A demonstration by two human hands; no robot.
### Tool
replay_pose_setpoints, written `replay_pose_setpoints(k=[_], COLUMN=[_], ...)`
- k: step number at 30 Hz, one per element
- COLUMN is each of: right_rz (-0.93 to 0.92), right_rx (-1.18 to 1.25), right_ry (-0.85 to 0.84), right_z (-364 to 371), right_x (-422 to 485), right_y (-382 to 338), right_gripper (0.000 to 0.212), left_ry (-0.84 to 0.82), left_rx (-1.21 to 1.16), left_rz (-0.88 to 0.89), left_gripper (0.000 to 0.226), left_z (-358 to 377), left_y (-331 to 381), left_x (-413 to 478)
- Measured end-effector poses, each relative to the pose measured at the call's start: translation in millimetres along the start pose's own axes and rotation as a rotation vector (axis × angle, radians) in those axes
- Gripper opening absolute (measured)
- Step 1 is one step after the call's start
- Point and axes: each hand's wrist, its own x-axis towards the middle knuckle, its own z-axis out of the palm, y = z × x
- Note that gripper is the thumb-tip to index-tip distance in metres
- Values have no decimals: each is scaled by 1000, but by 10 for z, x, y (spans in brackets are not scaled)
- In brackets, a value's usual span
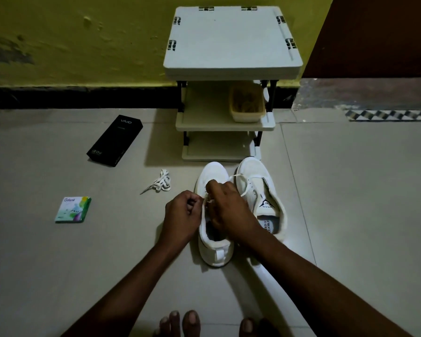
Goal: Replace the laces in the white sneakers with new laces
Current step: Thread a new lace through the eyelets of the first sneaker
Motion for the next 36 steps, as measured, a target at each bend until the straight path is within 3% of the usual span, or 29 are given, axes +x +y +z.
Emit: replay_pose_setpoints(k=[4,7,13,25,28,31,36], right_rz=[100,219,119,187,196,288,288], right_rx=[68,201,-67,33,80,-85,-228], right_ry=[40,24,-83,55,166,190,212], right_z=[77,59,92,73,81,109,64], right_x=[-26,-49,-23,-24,-96,-173,-161], right_y=[38,42,77,-94,-61,4,-50], right_gripper=[24,38,24,17,26,45,37], left_ry=[-2,-3,-2,-54,-78,-35,171], left_rx=[-13,-14,-105,-130,-162,-270,-675], left_rz=[4,4,0,-46,-132,-258,-562], left_gripper=[6,5,6,10,14,21,27], left_z=[17,16,21,26,38,40,-84], left_y=[2,13,20,4,-39,-57,10], left_x=[-6,-4,-47,33,103,107,305])
